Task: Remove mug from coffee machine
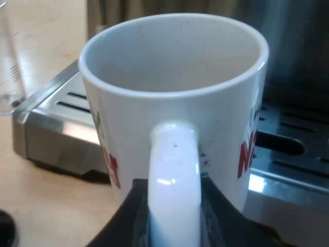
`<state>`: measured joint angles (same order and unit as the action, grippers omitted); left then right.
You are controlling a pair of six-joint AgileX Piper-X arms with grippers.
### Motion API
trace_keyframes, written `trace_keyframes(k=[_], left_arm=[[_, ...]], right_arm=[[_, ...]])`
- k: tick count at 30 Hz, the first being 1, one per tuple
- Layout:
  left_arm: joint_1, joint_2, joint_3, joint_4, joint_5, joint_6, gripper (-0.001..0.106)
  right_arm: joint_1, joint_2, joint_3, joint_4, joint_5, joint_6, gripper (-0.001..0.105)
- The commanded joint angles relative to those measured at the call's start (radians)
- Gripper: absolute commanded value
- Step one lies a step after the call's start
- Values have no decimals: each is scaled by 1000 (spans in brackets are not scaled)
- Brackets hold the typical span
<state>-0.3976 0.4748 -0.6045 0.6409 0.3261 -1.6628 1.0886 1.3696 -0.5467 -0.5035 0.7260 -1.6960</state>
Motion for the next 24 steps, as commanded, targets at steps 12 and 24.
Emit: trace_keyframes(k=[12, 24], left_arm=[[-4, 3, -6, -15, -4, 7, 77], [-4, 3, -6, -15, -4, 7, 77]], right_arm=[[-2, -93, 33, -32, 249, -9, 0], [-41, -94, 32, -15, 487, 7, 0]])
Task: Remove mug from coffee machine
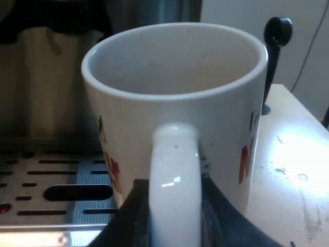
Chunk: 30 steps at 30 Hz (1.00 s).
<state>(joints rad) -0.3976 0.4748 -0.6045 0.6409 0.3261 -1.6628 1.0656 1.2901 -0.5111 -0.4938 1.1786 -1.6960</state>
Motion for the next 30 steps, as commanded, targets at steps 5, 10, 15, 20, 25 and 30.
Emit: trace_keyframes(k=[5, 10, 15, 20, 25, 30], left_arm=[[-4, 3, -6, -15, -4, 7, 77], [-4, 3, -6, -15, -4, 7, 77], [-4, 3, -6, -15, -4, 7, 77], [-4, 3, -6, -15, -4, 7, 77], [-4, 3, -6, -15, -4, 7, 77], [-4, 3, -6, -15, -4, 7, 77]], right_arm=[[-67, -16, -3, -26, 37, 59, 0], [-99, -16, -3, -26, 53, 66, 0], [-126, -16, -3, -26, 133, 126, 0], [-155, -21, -3, -26, 125, 129, 0], [-217, -49, -3, 6, -10, 129, 0], [-247, -70, -3, 67, -60, 131, 0]])
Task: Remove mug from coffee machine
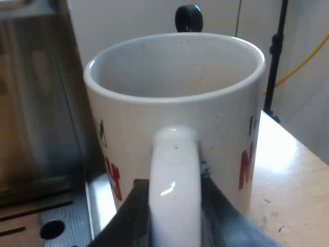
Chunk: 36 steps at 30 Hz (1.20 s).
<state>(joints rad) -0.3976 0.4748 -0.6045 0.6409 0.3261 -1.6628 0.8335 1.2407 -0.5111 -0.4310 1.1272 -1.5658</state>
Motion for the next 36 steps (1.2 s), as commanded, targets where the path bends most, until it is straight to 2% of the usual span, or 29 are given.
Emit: trace_keyframes(k=[1, 3, 5, 9, 12, 14, 15, 17, 18, 21, 26, 30, 32, 36], left_arm=[[-4, 3, -6, -15, -4, 7, 77], [-4, 3, -6, -15, -4, 7, 77], [-4, 3, -6, -15, -4, 7, 77], [-4, 3, -6, -15, -4, 7, 77], [-4, 3, -6, -15, -4, 7, 77], [-4, 3, -6, -15, -4, 7, 77], [-4, 3, -6, -15, -4, 7, 77], [-4, 3, -6, -13, -4, 7, 77], [-4, 3, -6, -13, -4, 7, 77], [-4, 3, -6, -11, -4, 7, 77], [-4, 3, -6, -11, -7, 7, 77], [-4, 3, -6, -11, -7, 7, 77], [-4, 3, -6, -11, -7, 7, 77], [-4, 3, -6, -11, -7, 7, 77]], right_arm=[[-17, -22, -3, 8, -14, 1, 0], [-45, -41, 12, 27, -89, 1, 0], [-93, -90, 70, 25, -149, 1, 0], [-123, -134, 124, 25, -215, -1, 0], [-144, -164, 164, 25, -219, -8, 0], [-168, -179, 185, 25, -286, -28, 0], [-173, -179, 188, 22, -309, -40, 0], [-195, -179, 189, 22, -374, -120, 0], [-199, -179, 189, 17, -385, -133, 0], [-240, -179, 189, -15, -423, -140, 0], [-342, -177, 189, -24, -547, -144, 0], [-406, -177, 189, -44, -653, -184, 0], [-448, -177, 189, -44, -729, -230, 0], [-496, -175, 189, -64, -778, -240, 0]])
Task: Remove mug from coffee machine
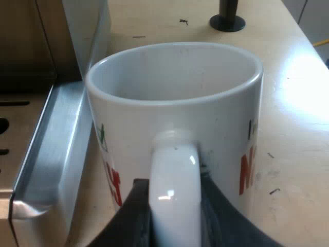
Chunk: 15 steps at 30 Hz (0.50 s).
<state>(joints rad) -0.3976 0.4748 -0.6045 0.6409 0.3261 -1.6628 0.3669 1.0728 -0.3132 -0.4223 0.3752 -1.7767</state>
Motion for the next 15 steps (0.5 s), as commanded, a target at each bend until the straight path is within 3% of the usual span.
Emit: trace_keyframes(k=[1, 15], left_arm=[[-4, 3, -6, -11, -7, 7, 77], [-4, 3, -6, -11, -7, 7, 77]], right_arm=[[-40, -3, -8, -82, -32, -30, 0], [-78, 187, 16, -372, -64, -46, 0]])
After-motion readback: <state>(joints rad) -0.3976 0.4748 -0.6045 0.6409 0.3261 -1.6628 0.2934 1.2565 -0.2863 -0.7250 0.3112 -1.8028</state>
